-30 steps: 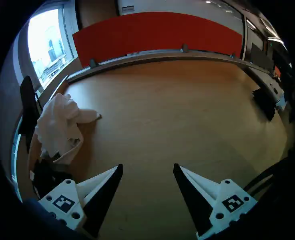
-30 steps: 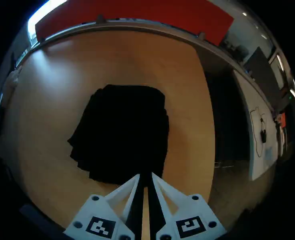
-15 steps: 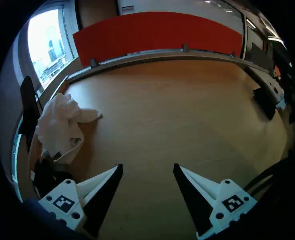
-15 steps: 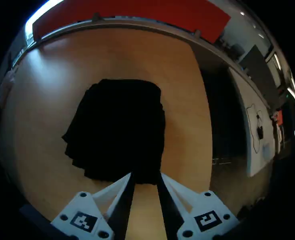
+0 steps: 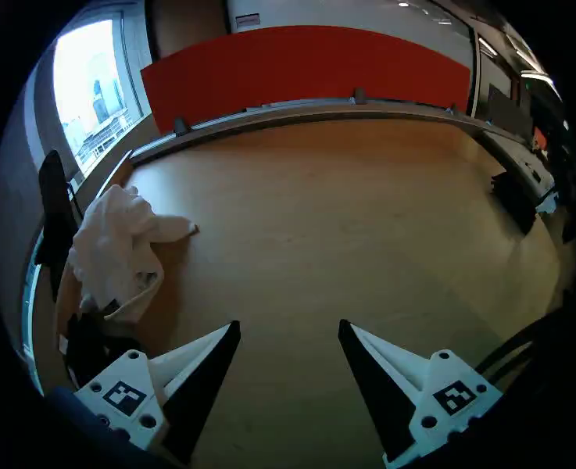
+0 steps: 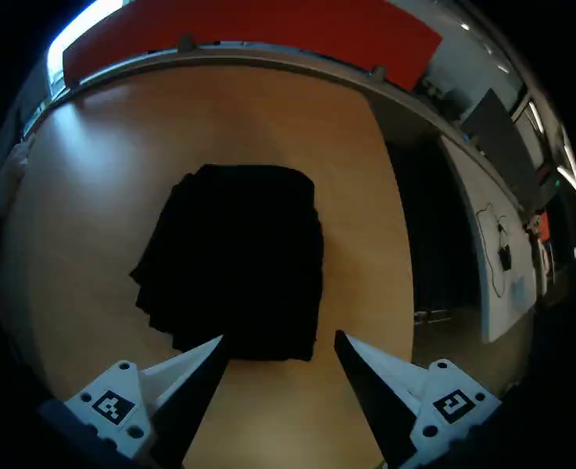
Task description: Fold towel
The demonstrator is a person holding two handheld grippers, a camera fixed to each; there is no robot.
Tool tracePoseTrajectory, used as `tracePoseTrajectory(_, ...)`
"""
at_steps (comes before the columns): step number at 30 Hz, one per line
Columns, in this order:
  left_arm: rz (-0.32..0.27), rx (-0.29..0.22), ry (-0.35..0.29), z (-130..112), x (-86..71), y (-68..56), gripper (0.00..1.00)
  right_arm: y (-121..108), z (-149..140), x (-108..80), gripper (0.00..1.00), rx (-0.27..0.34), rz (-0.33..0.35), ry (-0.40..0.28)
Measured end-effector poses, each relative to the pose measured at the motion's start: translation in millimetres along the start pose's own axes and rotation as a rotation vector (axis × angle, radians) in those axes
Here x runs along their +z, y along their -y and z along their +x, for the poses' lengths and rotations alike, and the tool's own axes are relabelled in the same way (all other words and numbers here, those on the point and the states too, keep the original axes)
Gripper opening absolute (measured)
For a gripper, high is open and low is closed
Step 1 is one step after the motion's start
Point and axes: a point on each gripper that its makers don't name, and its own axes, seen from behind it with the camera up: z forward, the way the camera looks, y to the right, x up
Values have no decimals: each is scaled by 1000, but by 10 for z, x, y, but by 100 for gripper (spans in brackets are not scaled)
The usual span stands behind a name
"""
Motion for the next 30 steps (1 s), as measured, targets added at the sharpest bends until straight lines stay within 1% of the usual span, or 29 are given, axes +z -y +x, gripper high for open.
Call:
tracePoseTrajectory(6,-2,4,-7,22,-7,7,93,78,44,-33,100,14,8,-25)
tracePoseTrajectory(16,-3,-7,-26,80,-12,20,93,310,224,-132,100,55,40,-105)
tracePoseTrajectory(22,-3,-7,-41,144,-9,11,93,524,318,-181,100,56,61,-140)
tracePoseTrajectory(30,-6,-14,-59,216,3,2,93,900,479,-274,100,73,99,-206)
